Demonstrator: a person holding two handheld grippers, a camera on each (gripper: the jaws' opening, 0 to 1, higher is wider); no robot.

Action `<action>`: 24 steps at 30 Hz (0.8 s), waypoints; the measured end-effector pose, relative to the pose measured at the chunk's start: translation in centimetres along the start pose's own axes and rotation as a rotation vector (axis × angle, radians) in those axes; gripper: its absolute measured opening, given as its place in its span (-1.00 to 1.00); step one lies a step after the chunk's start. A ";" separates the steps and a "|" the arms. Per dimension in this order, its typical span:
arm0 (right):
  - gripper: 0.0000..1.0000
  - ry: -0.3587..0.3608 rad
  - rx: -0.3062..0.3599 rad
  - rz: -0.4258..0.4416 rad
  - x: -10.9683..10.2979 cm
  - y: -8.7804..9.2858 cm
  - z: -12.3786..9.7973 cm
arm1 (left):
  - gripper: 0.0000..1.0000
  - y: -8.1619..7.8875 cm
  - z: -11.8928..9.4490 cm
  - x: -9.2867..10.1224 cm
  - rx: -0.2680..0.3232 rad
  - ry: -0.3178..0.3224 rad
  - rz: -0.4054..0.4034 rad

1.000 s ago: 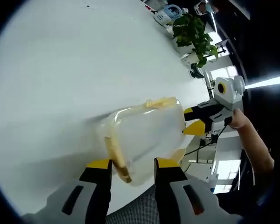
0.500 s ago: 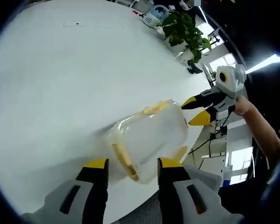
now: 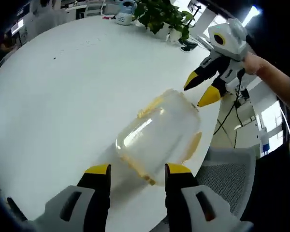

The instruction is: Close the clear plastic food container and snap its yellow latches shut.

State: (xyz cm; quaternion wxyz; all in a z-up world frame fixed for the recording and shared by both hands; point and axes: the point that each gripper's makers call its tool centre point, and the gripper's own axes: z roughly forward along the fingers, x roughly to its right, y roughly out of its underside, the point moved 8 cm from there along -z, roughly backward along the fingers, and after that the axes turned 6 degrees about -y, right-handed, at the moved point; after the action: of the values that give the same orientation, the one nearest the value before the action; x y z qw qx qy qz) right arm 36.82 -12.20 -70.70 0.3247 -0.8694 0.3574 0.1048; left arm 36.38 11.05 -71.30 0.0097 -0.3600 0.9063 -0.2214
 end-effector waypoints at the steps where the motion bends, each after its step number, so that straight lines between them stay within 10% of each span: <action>1: -0.34 -0.002 -0.002 -0.023 -0.3 -0.1 0.0 | -0.11 -0.2 0.0 0.2 0.004 -0.003 0.038; 24: -0.48 -0.037 -0.081 -0.334 -3.2 -3.2 2.8 | -0.25 -3.1 0.5 4.2 0.053 0.016 0.264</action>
State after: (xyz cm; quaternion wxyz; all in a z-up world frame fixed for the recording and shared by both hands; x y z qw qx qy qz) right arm 36.79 -6.95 -69.92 0.3090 -0.9269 0.1976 0.0799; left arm 35.38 6.15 -69.90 0.0409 -0.2354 0.9396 -0.2449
